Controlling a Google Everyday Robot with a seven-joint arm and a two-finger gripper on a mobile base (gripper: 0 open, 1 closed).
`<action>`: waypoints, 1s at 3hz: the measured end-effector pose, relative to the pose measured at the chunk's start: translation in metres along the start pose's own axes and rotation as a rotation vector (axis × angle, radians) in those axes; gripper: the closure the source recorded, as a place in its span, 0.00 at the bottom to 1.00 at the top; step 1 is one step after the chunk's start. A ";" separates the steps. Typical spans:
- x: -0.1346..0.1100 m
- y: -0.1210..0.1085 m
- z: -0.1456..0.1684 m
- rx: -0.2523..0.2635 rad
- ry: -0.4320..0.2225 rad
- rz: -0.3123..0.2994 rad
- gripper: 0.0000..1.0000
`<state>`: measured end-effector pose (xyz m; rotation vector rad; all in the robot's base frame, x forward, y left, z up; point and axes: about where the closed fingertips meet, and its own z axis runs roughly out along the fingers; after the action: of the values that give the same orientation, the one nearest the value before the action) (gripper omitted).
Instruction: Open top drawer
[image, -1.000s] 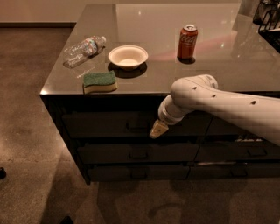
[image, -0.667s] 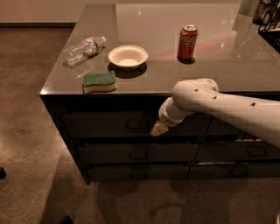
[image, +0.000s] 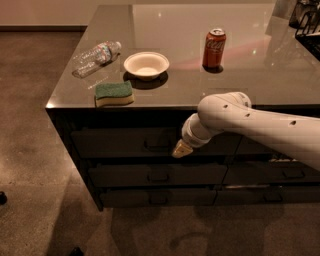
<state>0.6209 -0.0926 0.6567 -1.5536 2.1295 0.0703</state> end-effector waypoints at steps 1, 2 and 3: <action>0.001 0.005 -0.001 -0.002 -0.001 -0.001 0.34; 0.001 0.007 -0.002 -0.003 -0.001 -0.001 0.34; 0.001 0.008 -0.001 -0.006 -0.001 -0.002 0.09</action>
Offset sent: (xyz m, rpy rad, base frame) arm -0.1896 0.0184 -0.0018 0.0388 0.0410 0.0558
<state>0.6129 -0.0907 0.6552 -1.5591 2.1288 0.0765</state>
